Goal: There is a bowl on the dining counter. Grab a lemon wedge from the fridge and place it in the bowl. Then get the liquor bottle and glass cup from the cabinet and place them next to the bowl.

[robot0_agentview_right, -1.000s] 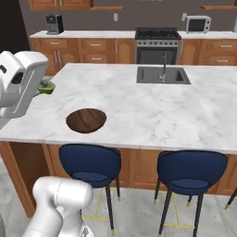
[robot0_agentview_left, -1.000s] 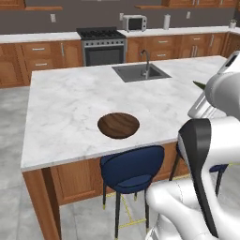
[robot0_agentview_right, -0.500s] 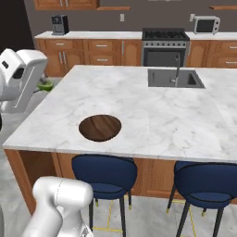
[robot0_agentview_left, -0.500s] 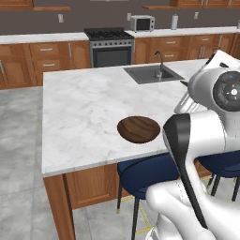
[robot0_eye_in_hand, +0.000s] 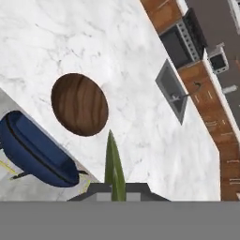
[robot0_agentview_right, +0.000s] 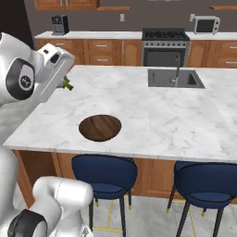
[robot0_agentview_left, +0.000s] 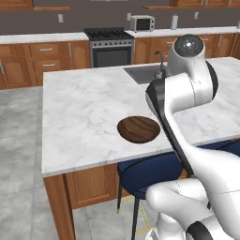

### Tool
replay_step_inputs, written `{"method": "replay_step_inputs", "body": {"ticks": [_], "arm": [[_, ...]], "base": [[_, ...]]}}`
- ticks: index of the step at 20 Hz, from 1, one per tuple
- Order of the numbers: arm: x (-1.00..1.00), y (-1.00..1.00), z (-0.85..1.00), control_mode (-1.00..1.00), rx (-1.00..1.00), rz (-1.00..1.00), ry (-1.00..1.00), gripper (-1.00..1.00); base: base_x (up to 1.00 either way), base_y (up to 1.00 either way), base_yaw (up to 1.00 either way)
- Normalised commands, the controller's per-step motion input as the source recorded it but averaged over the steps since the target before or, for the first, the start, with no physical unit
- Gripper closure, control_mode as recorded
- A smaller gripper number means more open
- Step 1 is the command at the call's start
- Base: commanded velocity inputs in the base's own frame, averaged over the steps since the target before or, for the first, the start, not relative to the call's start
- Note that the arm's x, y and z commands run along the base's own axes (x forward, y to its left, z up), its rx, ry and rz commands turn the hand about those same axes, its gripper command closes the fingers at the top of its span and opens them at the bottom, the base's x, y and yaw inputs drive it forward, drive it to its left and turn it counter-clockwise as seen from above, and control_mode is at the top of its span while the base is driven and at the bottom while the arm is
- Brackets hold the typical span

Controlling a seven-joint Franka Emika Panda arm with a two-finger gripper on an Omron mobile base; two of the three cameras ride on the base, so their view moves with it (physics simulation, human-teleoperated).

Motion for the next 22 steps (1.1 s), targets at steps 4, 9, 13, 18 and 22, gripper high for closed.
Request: {"method": "replay_step_inputs", "body": {"ticks": [4, 9, 13, 18, 22], "arm": [[1.0, -0.01, -0.89, -1.0, 0.0, 0.05, 0.37, 1.0], [0.97, 0.06, -1.0, -1.0, 0.07, 0.23, 0.26, 1.0], [0.89, 0.0, -0.96, -1.0, 0.08, 0.26, 0.18, 1.0], [0.49, -0.02, -0.86, -1.0, 0.07, 0.16, 0.17, 1.0], [0.01, 0.0, -0.91, -1.0, 0.0, 0.02, 0.1, 1.0]], "base": [[0.0, 0.0, 0.0], [0.0, 0.0, 0.0], [0.0, 0.0, 0.0], [0.0, 0.0, 0.0], [0.0, 0.0, 0.0]]}}
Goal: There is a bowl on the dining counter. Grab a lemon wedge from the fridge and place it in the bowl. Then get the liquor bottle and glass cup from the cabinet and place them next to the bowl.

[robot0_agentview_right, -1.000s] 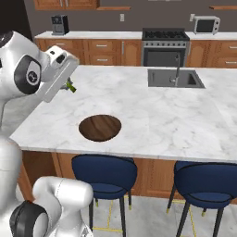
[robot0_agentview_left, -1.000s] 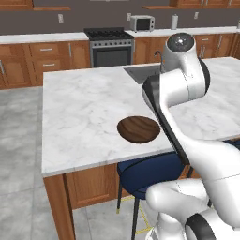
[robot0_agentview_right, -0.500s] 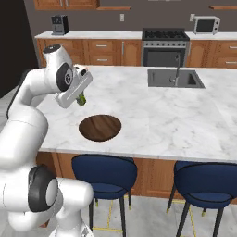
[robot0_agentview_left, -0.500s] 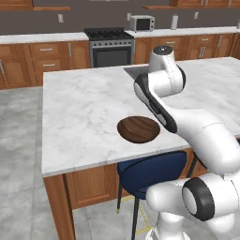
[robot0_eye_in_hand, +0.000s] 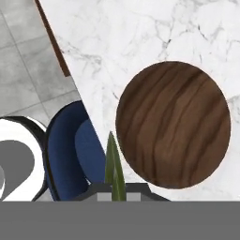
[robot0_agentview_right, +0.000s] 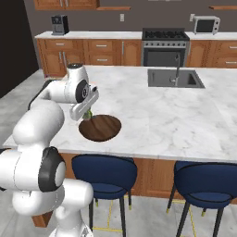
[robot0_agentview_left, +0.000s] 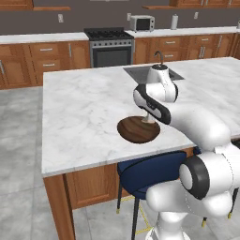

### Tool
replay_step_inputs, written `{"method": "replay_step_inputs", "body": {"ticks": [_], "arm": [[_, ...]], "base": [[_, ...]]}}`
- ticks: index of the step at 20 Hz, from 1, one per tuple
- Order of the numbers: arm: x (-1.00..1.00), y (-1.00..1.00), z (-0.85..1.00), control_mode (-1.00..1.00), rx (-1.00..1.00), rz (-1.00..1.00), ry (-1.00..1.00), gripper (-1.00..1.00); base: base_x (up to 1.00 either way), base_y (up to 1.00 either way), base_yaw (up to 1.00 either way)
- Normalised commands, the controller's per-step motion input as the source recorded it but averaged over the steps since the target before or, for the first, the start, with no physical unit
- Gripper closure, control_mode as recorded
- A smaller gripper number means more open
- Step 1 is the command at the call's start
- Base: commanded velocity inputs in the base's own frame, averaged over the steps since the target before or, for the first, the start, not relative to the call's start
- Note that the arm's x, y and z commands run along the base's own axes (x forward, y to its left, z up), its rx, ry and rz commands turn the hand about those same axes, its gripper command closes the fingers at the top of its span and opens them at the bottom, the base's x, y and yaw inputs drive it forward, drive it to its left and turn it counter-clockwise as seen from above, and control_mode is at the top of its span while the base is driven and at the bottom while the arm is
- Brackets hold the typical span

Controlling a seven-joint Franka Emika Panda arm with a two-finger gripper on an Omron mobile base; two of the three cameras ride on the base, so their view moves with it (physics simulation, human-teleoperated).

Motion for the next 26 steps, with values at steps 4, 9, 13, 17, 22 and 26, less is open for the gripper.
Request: {"method": "replay_step_inputs", "body": {"ticks": [4, 9, 13, 17, 22, 26], "arm": [[0.01, 0.0, -0.76, -1.0, 0.0, 0.0, 0.03, 1.0], [0.15, 0.0, -0.48, -1.0, 0.0, 0.0, 0.0, 1.0], [0.49, 0.0, -0.14, -1.0, 0.0, 0.0, 0.0, 1.0], [0.5, 0.0, -0.09, -1.0, 0.0, 0.0, 0.0, 1.0], [0.29, 0.0, -0.25, -1.0, 0.0, 0.0, 0.0, 1.0], [0.0, 0.0, -0.32, -1.0, 0.0, 0.0, 0.0, 1.0]], "base": [[0.0, 0.0, 0.0], [0.0, 0.0, 0.0], [0.0, 0.0, 0.0], [0.0, 0.0, 0.0], [0.0, 0.0, 0.0], [0.0, 0.0, 0.0]]}}
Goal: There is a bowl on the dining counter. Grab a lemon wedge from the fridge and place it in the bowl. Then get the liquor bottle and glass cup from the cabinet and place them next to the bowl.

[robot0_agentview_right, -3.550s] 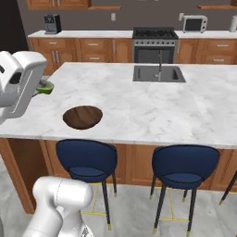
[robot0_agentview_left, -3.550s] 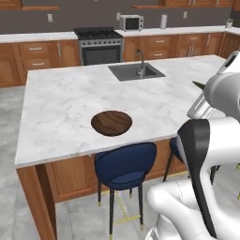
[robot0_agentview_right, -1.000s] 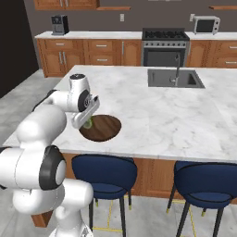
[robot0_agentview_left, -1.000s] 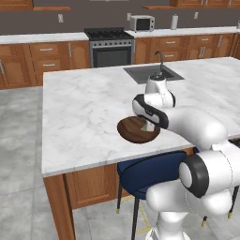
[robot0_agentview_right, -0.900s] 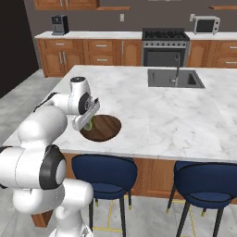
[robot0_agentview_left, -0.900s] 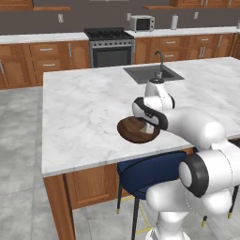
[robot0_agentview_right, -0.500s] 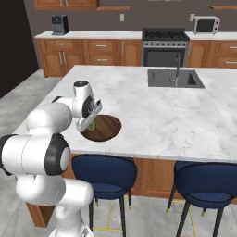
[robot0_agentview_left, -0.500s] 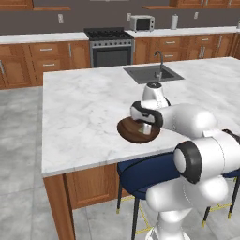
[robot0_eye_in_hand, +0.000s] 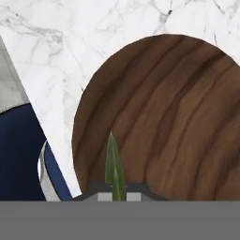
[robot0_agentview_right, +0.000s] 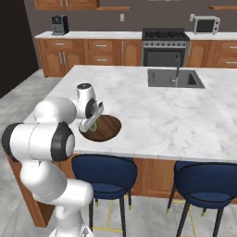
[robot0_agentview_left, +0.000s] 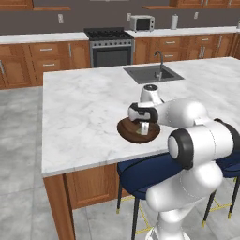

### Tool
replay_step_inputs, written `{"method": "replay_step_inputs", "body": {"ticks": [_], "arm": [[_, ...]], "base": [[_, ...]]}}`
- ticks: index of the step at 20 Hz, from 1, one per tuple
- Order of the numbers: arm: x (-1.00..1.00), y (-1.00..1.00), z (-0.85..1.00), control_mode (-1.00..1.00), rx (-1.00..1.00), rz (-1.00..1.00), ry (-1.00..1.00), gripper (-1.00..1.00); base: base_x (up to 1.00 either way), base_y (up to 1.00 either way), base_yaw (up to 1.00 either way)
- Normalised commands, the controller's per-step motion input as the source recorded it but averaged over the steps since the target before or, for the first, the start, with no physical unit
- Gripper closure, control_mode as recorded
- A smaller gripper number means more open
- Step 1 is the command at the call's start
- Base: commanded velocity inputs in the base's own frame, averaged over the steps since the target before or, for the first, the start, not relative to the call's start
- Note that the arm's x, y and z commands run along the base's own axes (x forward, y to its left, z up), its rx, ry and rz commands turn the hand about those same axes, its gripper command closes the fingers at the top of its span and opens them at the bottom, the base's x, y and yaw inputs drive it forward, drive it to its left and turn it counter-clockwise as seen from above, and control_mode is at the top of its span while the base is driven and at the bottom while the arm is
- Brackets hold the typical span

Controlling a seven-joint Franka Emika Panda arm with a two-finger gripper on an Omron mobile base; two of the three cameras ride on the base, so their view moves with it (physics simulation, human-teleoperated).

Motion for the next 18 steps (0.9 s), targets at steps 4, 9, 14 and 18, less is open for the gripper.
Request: {"method": "replay_step_inputs", "body": {"ticks": [4, 9, 14, 18], "arm": [[0.02, 0.0, -0.25, -1.0, 0.0, 0.0, 0.0, 1.0], [0.04, 0.0, -0.08, -1.0, 0.0, 0.0, 0.0, -1.0], [0.21, 0.0, 0.09, -1.0, 0.0, 0.0, 0.0, -1.0], [0.01, -0.02, 0.73, -1.0, 0.0, 0.0, -0.01, -1.0]], "base": [[0.0, 0.0, 0.0], [0.0, 0.0, 0.0], [0.0, 0.0, 0.0], [0.0, 0.0, 0.0]]}}
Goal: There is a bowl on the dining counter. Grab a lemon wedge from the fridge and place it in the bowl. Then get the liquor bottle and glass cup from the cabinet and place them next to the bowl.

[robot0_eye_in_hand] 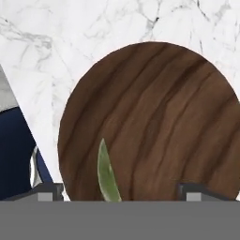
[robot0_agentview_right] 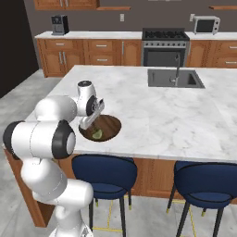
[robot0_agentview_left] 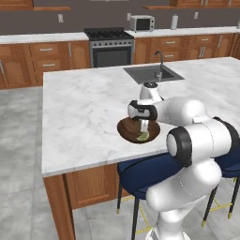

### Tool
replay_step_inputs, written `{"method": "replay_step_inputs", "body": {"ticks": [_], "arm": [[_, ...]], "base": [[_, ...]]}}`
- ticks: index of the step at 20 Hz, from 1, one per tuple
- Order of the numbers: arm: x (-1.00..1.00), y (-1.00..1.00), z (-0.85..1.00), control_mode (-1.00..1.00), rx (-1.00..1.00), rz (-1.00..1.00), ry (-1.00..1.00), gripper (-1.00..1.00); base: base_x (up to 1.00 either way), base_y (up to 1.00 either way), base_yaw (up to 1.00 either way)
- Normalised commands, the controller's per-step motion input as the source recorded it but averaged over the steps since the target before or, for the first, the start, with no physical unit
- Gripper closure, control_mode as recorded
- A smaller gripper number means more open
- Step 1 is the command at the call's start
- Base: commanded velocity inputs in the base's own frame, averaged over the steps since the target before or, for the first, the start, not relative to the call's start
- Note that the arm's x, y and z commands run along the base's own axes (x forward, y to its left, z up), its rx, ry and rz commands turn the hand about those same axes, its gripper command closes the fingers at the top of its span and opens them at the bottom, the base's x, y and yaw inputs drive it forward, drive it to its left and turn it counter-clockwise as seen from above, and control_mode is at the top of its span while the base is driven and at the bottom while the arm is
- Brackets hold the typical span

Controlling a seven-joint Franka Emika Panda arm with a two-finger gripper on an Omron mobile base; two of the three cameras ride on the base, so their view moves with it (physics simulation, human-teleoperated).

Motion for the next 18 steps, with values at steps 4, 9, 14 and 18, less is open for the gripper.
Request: {"method": "replay_step_inputs", "body": {"ticks": [4, 9, 14, 18], "arm": [[-0.49, -0.09, 1.0, -1.0, 0.0, 0.0, -0.06, -1.0], [-0.81, -0.04, 0.74, -1.0, 0.0, 0.0, -0.04, -1.0], [-0.81, -0.11, 0.79, -1.0, 0.0, 0.0, -0.01, -1.0], [-0.67, 0.0, 0.94, -1.0, 0.0, 0.0, 0.0, -1.0]], "base": [[0.0, 0.0, 0.0], [0.0, 0.0, 0.0], [0.0, 0.0, 0.0], [0.0, 0.0, 0.0]]}}
